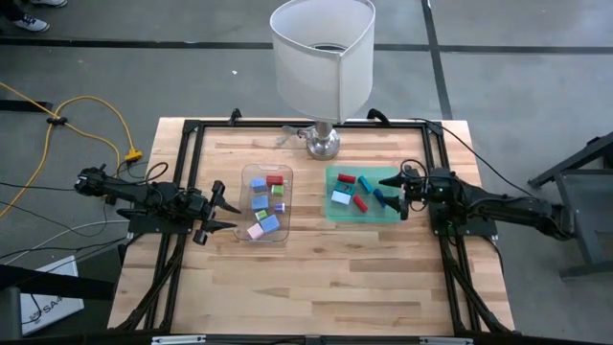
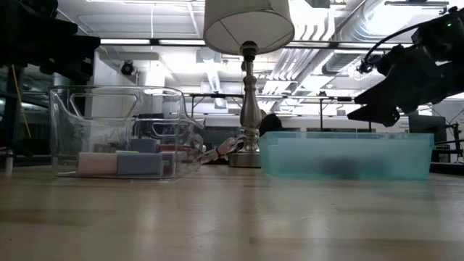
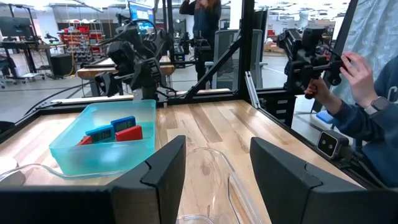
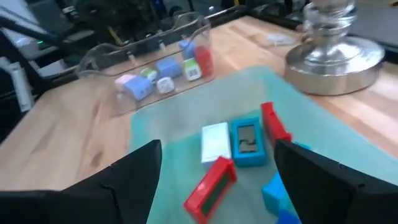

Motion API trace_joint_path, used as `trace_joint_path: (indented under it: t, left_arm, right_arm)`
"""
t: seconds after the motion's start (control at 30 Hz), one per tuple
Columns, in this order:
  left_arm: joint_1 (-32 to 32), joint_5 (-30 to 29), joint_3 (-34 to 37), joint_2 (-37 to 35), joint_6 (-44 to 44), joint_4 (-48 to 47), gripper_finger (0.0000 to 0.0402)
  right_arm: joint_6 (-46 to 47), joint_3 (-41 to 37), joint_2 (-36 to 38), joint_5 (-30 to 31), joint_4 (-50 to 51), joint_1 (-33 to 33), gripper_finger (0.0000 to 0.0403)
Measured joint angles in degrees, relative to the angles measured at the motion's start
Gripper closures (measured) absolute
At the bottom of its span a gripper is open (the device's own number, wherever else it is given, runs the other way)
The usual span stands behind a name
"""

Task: Pick & Place Office items
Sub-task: Return to Home Position

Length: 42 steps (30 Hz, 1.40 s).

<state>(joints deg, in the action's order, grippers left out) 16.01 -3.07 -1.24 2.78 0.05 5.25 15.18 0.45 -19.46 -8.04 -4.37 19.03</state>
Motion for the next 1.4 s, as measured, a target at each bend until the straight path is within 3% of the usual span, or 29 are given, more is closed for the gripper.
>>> trace_joint_path:
  t: [0.37,0.87,1.4]
  left_arm:
    - [0.0,0.0,-0.01,0.01,0.0,0.01,0.0229]
    - [0.0,0.0,0.0,0.01,-0.01,-0.01,0.0229]
    - [-0.01,0.01,-0.01,0.01,0.0,0.0,0.0229]
  right_arm:
    - [-1.09,-0.05,6.44,-2.57,1.54,0.0,0.0105]
    - [-3.43,-0.13,13.18,0.68,2.41,0.89,0.0105]
    - [-3.43,-0.13,13.83,0.62,2.44,0.92,0.0105]
